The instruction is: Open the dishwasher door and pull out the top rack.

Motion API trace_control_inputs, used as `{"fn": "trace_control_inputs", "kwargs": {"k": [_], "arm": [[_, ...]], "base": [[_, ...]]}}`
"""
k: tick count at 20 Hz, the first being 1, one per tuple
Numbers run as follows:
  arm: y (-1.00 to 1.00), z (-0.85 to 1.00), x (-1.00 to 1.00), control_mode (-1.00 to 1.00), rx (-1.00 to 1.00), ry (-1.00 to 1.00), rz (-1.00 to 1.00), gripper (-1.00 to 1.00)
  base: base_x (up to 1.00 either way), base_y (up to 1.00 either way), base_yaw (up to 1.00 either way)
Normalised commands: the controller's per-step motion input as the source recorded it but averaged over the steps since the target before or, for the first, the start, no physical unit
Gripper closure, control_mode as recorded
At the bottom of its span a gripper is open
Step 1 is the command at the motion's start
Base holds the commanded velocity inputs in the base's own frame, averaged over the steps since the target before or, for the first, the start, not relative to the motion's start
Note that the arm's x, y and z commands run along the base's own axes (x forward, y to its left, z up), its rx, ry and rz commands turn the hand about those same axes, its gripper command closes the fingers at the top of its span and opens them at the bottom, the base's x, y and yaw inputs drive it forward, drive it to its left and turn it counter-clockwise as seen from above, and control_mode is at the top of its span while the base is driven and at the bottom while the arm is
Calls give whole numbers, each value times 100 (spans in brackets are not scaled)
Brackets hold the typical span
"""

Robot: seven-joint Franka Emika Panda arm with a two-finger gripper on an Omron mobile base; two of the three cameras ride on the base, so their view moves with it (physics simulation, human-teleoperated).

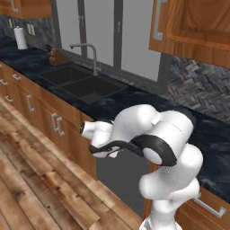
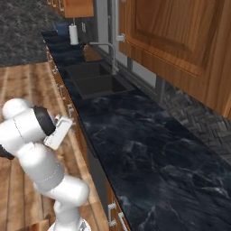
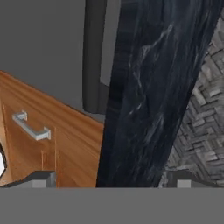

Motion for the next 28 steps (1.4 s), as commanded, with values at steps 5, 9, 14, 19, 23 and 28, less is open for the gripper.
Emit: {"fn": "trace_control_inputs", "kwargs": {"k": [5,9,14,19,23,28], "arm": [[8,-64,51,-100,-37,4,-8,-100],[0,-49,29,-100,-32,-1,-10,-100],[0,-30,44,-100,-12,-3,-19,-100],[-13,0,45,-100,-1,0,-17,-100],[-31,1,23,-100,0,-4,-2,-100],[-40,-19,24,-100,0,-10,11,-100]], "base": [[0,0,0],[0,0,0],[0,0,0],[0,0,0],[0,0,0],[0,0,0]]}}
